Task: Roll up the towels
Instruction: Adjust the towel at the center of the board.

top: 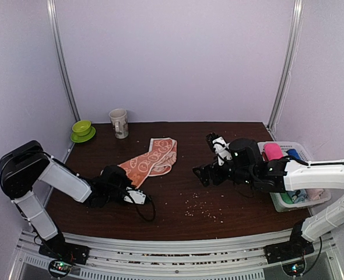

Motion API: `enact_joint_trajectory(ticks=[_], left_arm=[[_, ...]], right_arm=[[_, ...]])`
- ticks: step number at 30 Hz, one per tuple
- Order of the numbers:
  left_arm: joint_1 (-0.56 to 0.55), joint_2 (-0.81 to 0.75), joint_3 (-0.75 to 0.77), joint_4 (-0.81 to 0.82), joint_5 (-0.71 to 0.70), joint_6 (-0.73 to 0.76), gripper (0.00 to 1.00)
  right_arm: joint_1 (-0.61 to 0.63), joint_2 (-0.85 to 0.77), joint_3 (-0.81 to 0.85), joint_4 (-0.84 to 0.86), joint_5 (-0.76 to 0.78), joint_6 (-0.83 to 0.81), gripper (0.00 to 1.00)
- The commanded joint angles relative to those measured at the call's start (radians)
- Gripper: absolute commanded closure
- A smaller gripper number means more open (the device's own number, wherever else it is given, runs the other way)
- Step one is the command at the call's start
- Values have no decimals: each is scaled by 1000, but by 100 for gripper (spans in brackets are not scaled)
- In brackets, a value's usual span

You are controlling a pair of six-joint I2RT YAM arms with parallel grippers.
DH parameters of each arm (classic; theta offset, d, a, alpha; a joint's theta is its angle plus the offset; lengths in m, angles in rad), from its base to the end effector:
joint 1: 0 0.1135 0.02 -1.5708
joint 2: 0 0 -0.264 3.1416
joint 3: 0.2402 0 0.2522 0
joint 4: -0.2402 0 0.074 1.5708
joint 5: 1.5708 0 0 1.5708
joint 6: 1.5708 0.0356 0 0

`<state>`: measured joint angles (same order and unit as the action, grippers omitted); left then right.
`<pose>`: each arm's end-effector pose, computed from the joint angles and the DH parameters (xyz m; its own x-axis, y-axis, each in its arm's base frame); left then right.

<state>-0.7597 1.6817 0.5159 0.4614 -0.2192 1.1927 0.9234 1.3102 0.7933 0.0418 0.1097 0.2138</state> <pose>0.2111 -0.1898 0.1040 0.3398 0.9284 -0.1504 0.6402 -0.1111 0.7602 0.1791 0.2304 0.2497 -0.4254 -0.2129 -0.8796 -0.6589 0.7391 0.1397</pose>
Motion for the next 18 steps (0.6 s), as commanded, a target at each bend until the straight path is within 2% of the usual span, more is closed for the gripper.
enact_joint_trajectory(ticks=[1,5,11,14,18], left_arm=[[-5,-2,21,-115,58,-61,100],[3,-112,66,-215,90,-171,100],[119,-406,177,-483,283,-357,100],[216,-552,224,-644,455,-388,100],[308,-612,266,-872,562,-378,100]], right_arm=[[5,3,5,10,25,-17,0],[5,48,28,1,26,-59,0],[2,177,126,-42,18,-118,0],[-1,247,191,-59,7,-132,0],[-9,348,296,-78,-33,-171,0]])
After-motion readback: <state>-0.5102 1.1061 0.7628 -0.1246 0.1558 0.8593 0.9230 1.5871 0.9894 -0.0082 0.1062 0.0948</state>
